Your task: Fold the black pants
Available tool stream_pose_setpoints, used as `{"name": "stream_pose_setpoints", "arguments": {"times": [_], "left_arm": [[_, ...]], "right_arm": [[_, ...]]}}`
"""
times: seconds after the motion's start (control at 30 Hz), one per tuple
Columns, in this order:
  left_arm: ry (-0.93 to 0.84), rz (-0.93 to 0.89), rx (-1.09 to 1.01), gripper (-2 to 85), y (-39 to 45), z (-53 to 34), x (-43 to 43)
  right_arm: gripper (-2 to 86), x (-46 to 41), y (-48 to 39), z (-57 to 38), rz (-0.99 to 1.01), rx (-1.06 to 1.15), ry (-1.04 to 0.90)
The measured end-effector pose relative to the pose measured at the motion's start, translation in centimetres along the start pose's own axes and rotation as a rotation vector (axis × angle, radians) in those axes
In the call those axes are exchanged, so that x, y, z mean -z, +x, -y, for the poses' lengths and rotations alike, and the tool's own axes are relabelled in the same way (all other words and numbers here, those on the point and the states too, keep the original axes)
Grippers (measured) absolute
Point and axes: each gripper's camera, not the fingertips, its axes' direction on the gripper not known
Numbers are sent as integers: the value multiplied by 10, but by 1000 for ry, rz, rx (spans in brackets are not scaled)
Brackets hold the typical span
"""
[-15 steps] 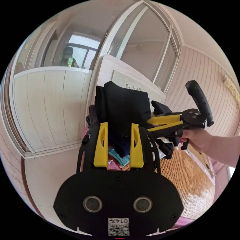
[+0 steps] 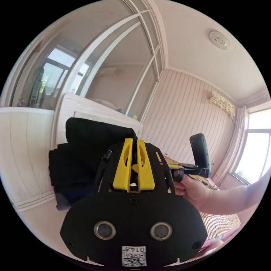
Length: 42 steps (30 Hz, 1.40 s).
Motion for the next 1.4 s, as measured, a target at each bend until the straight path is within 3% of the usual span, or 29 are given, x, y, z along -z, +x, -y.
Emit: {"name": "stream_pose_setpoints", "arguments": {"times": [0.13, 0.23, 0.4, 0.47, 0.57, 0.7, 0.93, 1.0, 1.07, 1.17, 1.23, 1.33, 1.4], "left_arm": [[-102, -276, -175, 8, 104, 13, -32], [-221, -583, -130, 12, 158, -30, -62], [-567, -817, -159, 34, 256, -175, -113], [-796, -850, -162, 42, 284, -255, -128], [-956, -798, -134, 46, 280, -311, -122], [-1024, -579, -58, 56, 237, -329, -115], [-1091, -84, -24, 80, 142, -311, -145], [-1100, -54, -2, 84, 131, -307, -158], [-1121, -46, 14, 86, 123, -308, -176], [-1211, -23, -5, 94, 121, -320, -201], [-1250, -14, -23, 99, 123, -325, -212], [-1224, -35, -70, 100, 130, -320, -224], [-1214, -46, -83, 100, 132, -316, -234]], "right_arm": [[12, 105, -20, -42, -127, -12, 199], [12, 171, -22, -103, -273, -132, 218], [13, 235, -17, -240, -477, -443, 56], [13, 243, -8, -313, -575, -618, -146], [13, 261, -9, -382, -696, -818, -246], [41, 271, -17, -398, -664, -833, -210], [160, 203, -21, -325, -637, -394, -385], [192, 184, -20, -308, -633, -307, -448], [203, 156, -14, -300, -632, -217, -630], [167, 143, -1, -308, -670, -227, -849], [111, 164, 1, -305, -604, -304, -796], [12, 226, -4, -302, -570, -427, -567], [4, 264, -5, -307, -557, -500, -460]]}}
